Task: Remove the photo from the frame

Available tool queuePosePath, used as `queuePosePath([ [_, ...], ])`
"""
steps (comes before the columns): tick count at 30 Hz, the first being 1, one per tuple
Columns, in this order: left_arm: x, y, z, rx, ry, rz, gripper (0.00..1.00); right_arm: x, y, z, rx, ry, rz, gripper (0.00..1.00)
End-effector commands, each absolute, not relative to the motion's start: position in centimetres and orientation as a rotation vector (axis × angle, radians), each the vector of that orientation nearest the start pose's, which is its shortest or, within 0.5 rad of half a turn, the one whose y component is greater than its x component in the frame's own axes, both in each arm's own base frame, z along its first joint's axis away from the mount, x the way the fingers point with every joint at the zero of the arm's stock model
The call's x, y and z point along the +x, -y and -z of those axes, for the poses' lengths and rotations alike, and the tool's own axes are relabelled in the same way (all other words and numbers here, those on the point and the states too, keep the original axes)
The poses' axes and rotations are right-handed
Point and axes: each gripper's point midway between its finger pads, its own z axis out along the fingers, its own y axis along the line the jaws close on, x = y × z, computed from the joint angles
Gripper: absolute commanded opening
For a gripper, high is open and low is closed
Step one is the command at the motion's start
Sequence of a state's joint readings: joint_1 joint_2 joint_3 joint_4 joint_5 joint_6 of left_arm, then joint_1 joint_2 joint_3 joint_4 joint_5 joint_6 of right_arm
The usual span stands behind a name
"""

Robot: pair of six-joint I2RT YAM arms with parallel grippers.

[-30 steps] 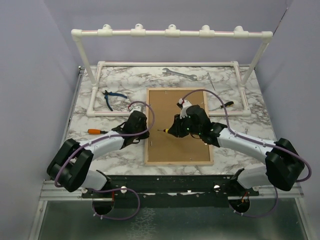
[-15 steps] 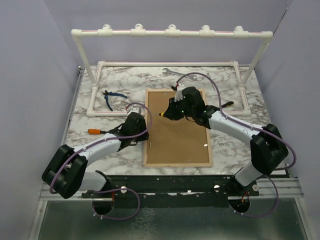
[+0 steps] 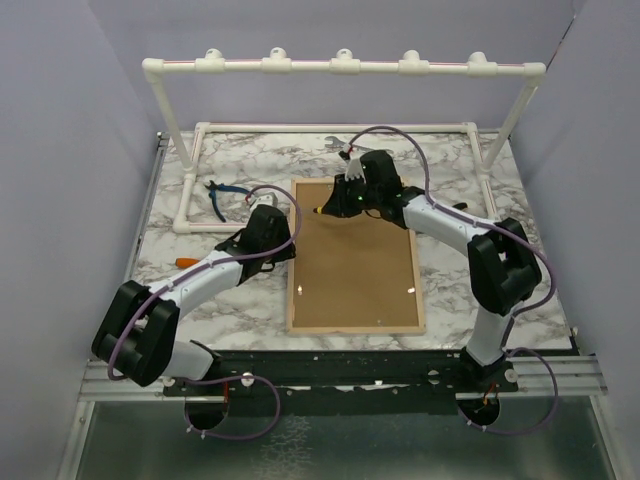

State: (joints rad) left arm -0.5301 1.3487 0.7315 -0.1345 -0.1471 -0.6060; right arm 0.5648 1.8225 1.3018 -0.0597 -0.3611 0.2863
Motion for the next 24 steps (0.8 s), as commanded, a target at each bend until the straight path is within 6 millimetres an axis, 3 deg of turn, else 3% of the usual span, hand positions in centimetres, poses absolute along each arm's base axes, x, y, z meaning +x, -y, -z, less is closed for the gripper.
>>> queuePosePath([
  [1, 32.0, 18.1, -7.9, -0.137, -2.333, 0.408, 0.47, 39.5, -34.3, -13.9, -0.562, -2.167, -0.893, 0.01],
  [11, 32.2, 19.1, -6.9, -0.136, -2.329, 0.476, 0.44, 41.8, -34.7, -12.3, -0.527, -2.200, -0.834, 0.01],
  [24, 32.4, 18.8, -5.7, -0.124, -2.343, 0.437, 0.40, 41.8, -35.4, -10.7, -0.546, -2.232, -0.868, 0.01],
])
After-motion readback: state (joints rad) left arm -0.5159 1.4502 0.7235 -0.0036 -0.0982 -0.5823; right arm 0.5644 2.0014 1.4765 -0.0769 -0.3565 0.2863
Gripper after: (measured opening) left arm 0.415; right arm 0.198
